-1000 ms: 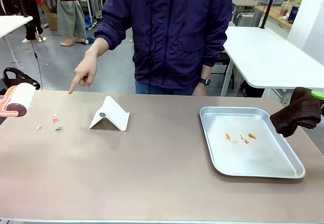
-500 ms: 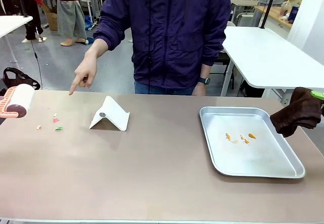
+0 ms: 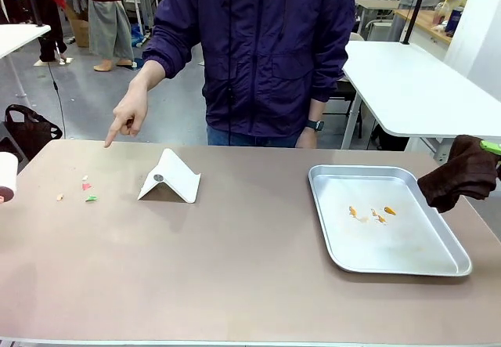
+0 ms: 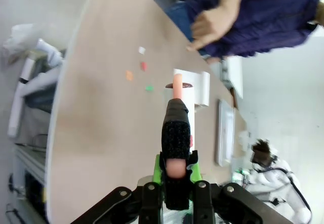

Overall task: Clean the surface of the table.
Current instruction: If a person points to the right, clean the right side of the table with your right hand, and if they point to the left, clean the left side with your left hand.

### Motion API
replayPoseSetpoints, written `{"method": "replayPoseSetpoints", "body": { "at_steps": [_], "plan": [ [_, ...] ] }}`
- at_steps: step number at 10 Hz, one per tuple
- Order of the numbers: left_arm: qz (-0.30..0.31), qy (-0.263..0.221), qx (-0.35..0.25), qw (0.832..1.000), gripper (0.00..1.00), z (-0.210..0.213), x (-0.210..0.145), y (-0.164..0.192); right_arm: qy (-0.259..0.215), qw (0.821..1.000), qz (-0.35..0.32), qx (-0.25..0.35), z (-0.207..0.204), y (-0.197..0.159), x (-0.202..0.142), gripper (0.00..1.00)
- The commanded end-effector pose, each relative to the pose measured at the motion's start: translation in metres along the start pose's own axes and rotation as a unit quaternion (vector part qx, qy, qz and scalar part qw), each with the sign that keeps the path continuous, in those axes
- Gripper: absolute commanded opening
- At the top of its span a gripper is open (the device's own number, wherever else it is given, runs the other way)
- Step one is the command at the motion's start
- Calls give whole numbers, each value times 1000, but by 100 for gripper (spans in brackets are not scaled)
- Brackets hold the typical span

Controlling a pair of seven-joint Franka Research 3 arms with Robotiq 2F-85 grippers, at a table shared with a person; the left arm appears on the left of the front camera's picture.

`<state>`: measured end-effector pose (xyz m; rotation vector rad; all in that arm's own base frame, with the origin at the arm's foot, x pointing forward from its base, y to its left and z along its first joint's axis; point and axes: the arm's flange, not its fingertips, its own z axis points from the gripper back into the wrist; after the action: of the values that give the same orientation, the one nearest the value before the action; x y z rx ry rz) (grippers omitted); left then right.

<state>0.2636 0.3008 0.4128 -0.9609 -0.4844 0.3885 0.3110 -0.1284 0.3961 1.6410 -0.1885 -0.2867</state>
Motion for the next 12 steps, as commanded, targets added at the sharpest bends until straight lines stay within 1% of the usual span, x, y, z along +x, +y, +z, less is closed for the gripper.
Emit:
{"method": "replayPoseSetpoints", "body": {
  "at_steps": [1, 2, 4, 5, 8, 10, 12],
  "plan": [
    [5, -15, 43, 999, 22, -20, -5, -2, 0, 1000, 0, 0, -1, 6, -2, 0],
    [0, -27, 66, 997, 22, -26, -1, -1, 0, 1000, 0, 0, -1, 6, -2, 0],
    [1, -22, 100, 995, 22, -49, 1, -2, 0, 1000, 0, 0, -1, 6, -2, 0],
    [5, -27, 124, 992, 22, -60, 2, -2, 0, 1000, 0, 0, -1, 6, -2, 0],
    [26, -7, 145, 989, 22, -93, 7, 1, 0, 1000, 0, 0, -1, 6, -2, 0],
    [37, -3, 152, 988, 22, -106, 12, 6, 0, 1000, 0, 0, -1, 6, -2, 0],
    [55, 14, 161, 985, 22, -122, 16, 13, 0, 1000, 0, 0, -1, 6, -2, 0]
  ]
}}
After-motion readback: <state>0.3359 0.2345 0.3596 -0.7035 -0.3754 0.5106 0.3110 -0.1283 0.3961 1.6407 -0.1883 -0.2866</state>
